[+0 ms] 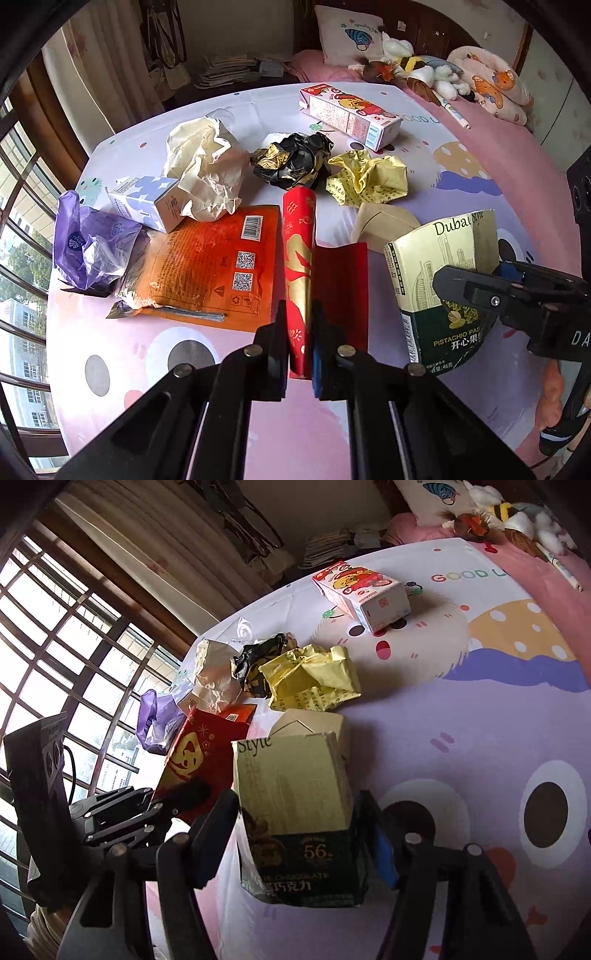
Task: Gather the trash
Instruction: 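Grasp the red packet with the left gripper while the right gripper grasps the Dubai pistachio box, then carry both items down to the trash bin and open both grippers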
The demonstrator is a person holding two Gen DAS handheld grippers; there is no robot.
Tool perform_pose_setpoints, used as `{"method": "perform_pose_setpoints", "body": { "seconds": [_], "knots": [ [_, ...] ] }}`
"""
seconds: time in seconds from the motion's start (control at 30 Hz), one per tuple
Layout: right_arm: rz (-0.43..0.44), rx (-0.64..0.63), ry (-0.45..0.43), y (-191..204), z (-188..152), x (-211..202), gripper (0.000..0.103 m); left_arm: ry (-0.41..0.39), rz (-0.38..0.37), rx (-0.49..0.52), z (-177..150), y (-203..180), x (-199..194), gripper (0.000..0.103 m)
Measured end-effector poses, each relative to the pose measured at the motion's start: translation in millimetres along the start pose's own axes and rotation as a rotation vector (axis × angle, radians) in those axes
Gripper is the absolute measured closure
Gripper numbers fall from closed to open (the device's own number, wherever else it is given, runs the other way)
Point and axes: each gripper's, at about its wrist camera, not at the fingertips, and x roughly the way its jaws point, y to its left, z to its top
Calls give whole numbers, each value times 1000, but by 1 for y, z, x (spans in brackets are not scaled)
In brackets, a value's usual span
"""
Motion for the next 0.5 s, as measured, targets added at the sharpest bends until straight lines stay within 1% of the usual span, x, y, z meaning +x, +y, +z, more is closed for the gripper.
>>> {"method": "perform_pose_setpoints", "body": {
  "seconds": [0.23, 0.4, 0.5],
  "knots": [
    [-52, -45, -91, 29, -32, -49, 40, -54, -4, 18, -36, 2, -56, 96],
    [-57, -89, -137, 60, -64, -89, 40, -95, -17, 23, -76, 5, -104, 96],
    [-52, -123, -163, 80, -91, -111, 40, -114, -24, 23, -104, 8, -129, 96]
  ]
}}
